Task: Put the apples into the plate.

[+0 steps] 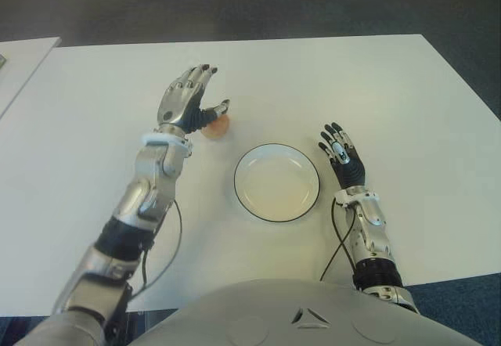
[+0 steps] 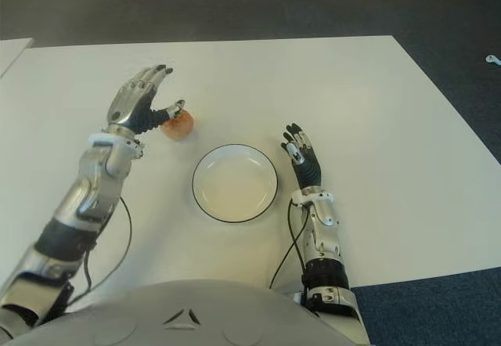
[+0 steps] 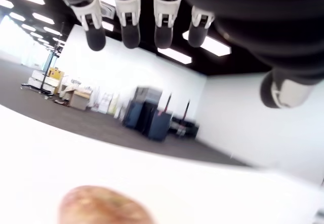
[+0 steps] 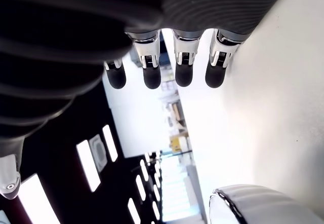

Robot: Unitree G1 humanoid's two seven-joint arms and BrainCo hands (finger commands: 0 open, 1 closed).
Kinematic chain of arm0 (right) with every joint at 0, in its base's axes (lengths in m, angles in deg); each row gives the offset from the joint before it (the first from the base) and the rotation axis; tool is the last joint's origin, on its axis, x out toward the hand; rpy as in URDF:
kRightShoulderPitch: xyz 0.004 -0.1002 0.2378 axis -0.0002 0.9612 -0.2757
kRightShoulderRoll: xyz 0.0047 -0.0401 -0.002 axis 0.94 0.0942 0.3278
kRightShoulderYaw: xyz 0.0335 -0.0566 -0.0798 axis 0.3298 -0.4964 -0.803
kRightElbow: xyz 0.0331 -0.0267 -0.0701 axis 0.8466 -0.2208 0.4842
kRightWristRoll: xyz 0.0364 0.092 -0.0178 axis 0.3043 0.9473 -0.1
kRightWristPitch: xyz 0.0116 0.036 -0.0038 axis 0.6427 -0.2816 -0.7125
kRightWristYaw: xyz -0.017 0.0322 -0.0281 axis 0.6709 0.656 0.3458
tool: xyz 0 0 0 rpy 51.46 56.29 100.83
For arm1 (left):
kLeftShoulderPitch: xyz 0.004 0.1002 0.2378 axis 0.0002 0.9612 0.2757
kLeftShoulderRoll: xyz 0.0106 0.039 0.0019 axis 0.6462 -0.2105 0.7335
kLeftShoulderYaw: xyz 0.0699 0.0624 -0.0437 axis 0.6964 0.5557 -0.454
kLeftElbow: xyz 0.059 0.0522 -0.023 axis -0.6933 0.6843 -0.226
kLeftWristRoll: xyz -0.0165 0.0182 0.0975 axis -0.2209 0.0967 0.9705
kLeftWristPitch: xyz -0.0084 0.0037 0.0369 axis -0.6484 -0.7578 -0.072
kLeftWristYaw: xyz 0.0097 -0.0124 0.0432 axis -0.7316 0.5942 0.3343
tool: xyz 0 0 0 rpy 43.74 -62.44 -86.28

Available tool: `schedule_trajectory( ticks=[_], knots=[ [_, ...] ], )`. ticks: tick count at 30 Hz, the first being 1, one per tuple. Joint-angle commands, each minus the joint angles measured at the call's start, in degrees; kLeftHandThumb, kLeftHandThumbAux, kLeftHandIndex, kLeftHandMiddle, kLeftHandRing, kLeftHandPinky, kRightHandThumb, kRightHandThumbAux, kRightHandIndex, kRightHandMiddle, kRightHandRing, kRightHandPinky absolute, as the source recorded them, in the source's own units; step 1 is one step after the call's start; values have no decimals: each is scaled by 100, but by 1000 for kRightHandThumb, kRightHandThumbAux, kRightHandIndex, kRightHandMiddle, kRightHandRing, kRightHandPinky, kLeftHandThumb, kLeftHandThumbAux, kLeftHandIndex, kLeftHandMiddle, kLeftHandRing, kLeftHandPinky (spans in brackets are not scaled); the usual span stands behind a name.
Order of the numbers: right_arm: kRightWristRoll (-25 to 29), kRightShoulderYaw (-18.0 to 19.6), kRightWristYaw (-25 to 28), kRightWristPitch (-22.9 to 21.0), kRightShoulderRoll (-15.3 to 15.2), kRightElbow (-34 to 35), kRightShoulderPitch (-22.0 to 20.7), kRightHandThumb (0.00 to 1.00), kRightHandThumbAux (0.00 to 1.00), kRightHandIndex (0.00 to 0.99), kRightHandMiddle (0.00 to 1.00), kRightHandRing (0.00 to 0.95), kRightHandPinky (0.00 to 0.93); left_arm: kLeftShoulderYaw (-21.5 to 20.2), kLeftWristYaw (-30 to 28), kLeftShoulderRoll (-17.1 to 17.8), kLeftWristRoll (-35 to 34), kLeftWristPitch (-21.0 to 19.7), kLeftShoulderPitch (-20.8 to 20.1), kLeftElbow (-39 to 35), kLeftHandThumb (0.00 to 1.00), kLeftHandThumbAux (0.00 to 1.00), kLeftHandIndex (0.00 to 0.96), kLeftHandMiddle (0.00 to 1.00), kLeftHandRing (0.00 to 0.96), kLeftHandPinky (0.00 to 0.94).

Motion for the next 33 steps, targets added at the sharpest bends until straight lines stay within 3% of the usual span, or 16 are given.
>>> schedule_trajectory(
  ticks=[1,33],
  knots=[
    [-104,-32,-91,-215,48,-325,223,22,498,0,37,0,0,278,-329,191,269,236,-374,521,325,314,18,0,0,3],
    [-202,-67,-110,-65,6,-548,192,20,515,0,34,0,0,1025,-307,393,928,1204,-1308,2214,289,278,0,0,0,0]
  ],
)
